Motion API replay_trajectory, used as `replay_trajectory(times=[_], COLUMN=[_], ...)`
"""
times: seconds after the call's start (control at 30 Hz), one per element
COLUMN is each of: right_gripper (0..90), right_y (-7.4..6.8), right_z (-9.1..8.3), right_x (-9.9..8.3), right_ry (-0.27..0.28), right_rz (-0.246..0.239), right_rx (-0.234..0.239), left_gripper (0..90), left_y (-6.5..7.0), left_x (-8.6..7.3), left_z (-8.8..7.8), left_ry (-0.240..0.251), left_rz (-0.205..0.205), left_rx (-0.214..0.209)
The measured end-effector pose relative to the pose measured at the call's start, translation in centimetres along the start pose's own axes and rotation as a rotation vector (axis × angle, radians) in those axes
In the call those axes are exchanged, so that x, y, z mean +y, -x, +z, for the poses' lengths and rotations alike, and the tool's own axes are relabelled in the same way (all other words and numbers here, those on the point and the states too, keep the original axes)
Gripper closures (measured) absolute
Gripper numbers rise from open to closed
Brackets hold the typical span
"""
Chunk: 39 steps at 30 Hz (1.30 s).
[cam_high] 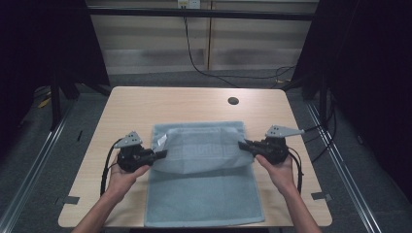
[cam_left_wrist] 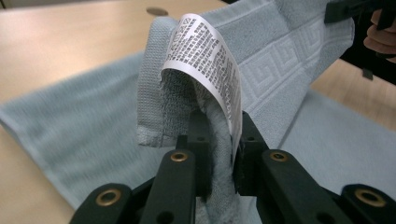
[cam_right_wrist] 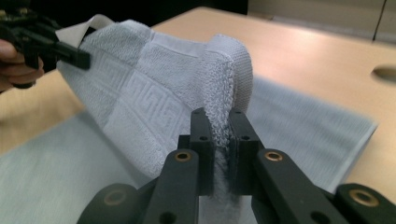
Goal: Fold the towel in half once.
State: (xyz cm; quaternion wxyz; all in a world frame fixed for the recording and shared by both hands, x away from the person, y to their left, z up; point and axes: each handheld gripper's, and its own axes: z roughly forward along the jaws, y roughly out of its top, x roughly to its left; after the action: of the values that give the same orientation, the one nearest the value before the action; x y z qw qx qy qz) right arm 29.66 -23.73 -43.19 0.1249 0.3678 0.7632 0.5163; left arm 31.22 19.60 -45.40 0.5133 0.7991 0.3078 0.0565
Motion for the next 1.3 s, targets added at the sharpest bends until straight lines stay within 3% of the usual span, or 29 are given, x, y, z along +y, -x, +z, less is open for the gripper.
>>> replay_trajectory(times=[0.17,0.2,0.27,0.53,0.67,0.83,0.9,1.1,1.3], right_gripper=[77.8,73.8,73.5,71.7,69.4,67.5,66.9,65.3,58.4], right_y=[-1.6,-2.4,-2.6,-4.9,-6.1,-5.6,-5.0,-2.7,-0.6], right_z=[-1.3,-2.0,-2.3,-5.1,-6.6,-8.4,-8.0,-4.2,0.0], right_x=[-3.0,-3.8,-4.1,-8.6,-9.4,-8.1,-7.6,-6.2,-4.2], right_ry=[-0.032,-0.061,-0.063,-0.108,-0.108,-0.021,-0.021,-0.054,-0.094], right_rz=[0.003,-0.009,-0.008,0.046,0.037,0.037,0.038,0.031,0.026], right_rx=[0.039,0.046,0.05,0.114,0.108,0.06,0.049,0.042,0.009], left_gripper=[76.5,74.3,72.9,64.1,56.4,54.4,54.5,54.7,50.6], left_y=[1.5,1.9,2.4,4.3,4.9,4.0,3.2,0.0,-1.8], left_x=[-2.0,-2.5,-3.4,-6.2,-5.9,-4.3,-3.7,-2.7,-1.8], left_z=[-1.0,-1.3,-1.8,-3.5,-5.2,-6.0,-5.4,-2.7,-0.6], left_ry=[-0.027,-0.036,-0.056,-0.107,-0.046,0.03,0.023,-0.028,-0.068], left_rz=[0.034,0.034,0.046,0.055,0.04,0.029,0.029,-0.045,-0.067], left_rx=[-0.039,-0.047,-0.056,-0.142,-0.151,-0.115,-0.072,0.008,0.036])
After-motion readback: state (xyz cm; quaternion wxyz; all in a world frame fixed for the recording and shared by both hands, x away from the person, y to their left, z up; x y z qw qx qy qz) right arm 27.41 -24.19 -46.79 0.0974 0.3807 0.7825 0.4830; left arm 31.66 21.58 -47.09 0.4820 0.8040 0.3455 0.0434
